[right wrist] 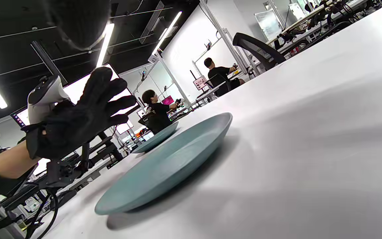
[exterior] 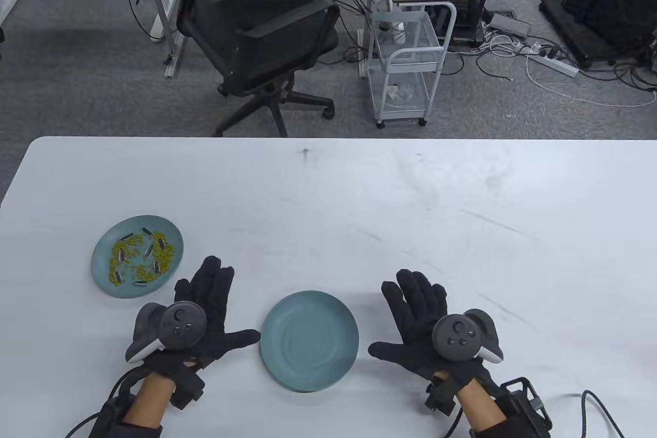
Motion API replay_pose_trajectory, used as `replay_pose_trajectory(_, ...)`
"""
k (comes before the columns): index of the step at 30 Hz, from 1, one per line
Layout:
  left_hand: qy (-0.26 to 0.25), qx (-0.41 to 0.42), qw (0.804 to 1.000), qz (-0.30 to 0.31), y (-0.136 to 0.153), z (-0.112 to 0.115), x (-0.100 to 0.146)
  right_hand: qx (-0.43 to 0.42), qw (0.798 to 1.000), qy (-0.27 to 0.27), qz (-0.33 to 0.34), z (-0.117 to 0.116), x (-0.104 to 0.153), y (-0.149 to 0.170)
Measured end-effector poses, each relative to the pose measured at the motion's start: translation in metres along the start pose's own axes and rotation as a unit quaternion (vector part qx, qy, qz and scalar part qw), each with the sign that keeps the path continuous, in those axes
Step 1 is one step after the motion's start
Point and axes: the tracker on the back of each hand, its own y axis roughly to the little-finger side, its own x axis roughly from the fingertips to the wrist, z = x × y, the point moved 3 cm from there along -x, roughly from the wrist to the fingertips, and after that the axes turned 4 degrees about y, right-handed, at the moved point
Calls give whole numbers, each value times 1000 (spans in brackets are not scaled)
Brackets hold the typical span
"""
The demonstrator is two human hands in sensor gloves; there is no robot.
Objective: Pick sunflower seeds with hand pinch into plate
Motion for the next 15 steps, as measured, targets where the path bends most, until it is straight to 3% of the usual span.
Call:
replay_pose_trajectory(13, -20, -2, 999, -40, 15, -4, -1, -10, 1000, 5, -4, -1, 0, 4)
replay_pose_trajectory(14, -41, -9, 997, -61, 17, -6, 1, -13, 1000, 4, -6, -1, 0, 5)
replay_pose_trajectory(15, -95, -24, 990, -102, 22, -13, 5, -14, 1000, 7, -6, -1, 1, 6)
